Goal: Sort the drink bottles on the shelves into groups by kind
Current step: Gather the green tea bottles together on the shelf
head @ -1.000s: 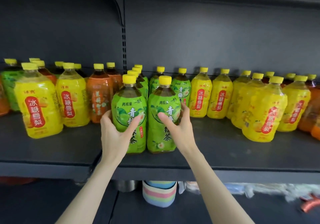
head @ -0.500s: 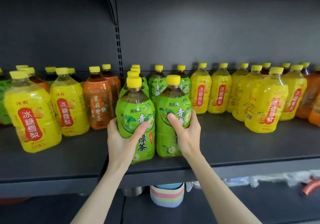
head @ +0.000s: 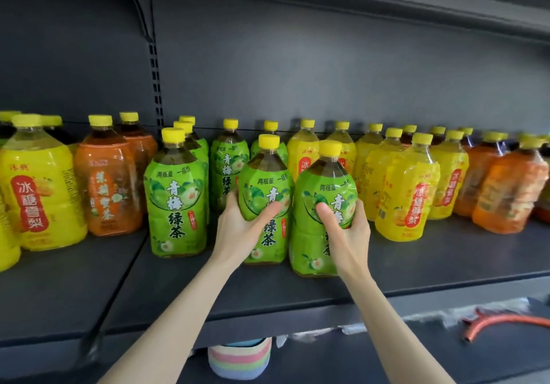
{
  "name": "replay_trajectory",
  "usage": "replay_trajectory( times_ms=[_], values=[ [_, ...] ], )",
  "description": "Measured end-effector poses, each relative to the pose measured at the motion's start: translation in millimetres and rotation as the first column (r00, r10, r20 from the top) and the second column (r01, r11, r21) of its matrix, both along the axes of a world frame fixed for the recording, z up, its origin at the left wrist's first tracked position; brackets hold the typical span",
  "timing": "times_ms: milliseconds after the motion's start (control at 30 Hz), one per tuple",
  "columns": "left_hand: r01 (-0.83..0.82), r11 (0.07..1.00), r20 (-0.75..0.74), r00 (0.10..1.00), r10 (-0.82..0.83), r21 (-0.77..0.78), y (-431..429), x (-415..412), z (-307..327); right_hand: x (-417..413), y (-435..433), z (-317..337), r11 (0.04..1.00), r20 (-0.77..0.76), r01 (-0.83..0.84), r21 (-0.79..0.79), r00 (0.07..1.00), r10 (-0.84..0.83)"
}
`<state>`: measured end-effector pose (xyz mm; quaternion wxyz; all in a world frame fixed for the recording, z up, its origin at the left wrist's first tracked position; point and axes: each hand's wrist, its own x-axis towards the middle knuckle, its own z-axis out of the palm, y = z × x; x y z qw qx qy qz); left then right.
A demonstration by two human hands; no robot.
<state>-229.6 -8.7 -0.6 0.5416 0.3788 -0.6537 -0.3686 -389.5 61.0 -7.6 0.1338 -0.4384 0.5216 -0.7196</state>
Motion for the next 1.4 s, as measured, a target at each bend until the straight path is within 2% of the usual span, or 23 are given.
replay_trajectory(
  times_ms=[100, 200, 333, 633, 967, 1233, 1333, 1400],
  values=[
    [0.041, 0.997, -0.01, 0.999, -0.041, 0.066, -18, -21, 2, -18, -11, 0, 0.999, -0.014, -0.034, 0.02, 0.999, 0.034],
    [0.114, 0.983, -0.099, 0.99, -0.101, 0.143, -36, -38, 1, -30, -21, 0, 0.997, -0.026, -0.066, 0.034, 0.997, 0.067],
    [0.135, 0.971, -0.18, 0.979, -0.099, 0.199, -55, -55, 1, -38, -30, 0, 0.994, -0.045, -0.098, 0.036, 0.994, 0.1],
    [0.023, 0.984, -0.168, 0.986, 0.007, 0.179, -85, -70, -9, -44, -40, 0, 0.993, -0.046, -0.116, 0.037, 0.992, 0.118],
    [-0.016, 0.984, -0.105, 0.994, 0.035, 0.177, -96, -68, -16, -44, -41, -1, 0.991, -0.044, -0.131, 0.022, 0.99, 0.132],
    [0.013, 0.977, -0.071, 0.997, 0.003, 0.213, -69, -53, -3, -38, -40, 1, 0.985, -0.051, -0.17, 0.036, 0.984, 0.172],
    [-0.049, 0.989, -0.102, 0.993, 0.064, 0.142, -55, -45, -2, -29, -44, 1, 0.973, -0.047, -0.224, 0.05, 0.973, 0.226],
    [-0.017, 0.999, -0.098, 0.995, 0.021, 0.045, -45, -43, 0, -20, -47, 2, 0.964, -0.046, -0.258, 0.067, 0.964, 0.261]
  ],
)
